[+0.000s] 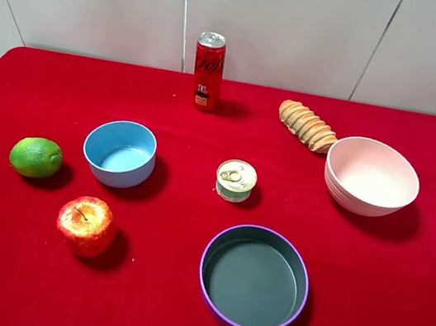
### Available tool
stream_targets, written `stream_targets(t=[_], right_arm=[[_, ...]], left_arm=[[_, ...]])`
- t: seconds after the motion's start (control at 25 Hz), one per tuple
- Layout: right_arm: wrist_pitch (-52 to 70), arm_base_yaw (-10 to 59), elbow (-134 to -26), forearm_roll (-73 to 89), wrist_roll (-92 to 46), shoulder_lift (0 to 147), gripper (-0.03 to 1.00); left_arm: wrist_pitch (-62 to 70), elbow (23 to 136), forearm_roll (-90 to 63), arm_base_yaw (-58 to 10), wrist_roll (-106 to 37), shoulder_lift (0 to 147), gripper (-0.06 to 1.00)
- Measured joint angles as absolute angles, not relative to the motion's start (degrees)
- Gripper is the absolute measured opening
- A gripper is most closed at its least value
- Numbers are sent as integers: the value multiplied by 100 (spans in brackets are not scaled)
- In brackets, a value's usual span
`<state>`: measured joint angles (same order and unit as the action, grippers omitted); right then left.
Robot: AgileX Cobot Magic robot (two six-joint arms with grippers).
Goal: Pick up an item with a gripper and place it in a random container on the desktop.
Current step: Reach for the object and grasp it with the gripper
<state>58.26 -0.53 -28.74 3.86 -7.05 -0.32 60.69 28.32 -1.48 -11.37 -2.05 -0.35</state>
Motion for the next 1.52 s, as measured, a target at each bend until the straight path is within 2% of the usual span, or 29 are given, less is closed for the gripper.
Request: stream_targets(t=[1.52], right_arm=[[5826, -53, -2874, 386, -705, -32, 69]], left_arm=[[6069, 2832, -148, -1137, -205, -35, 99]])
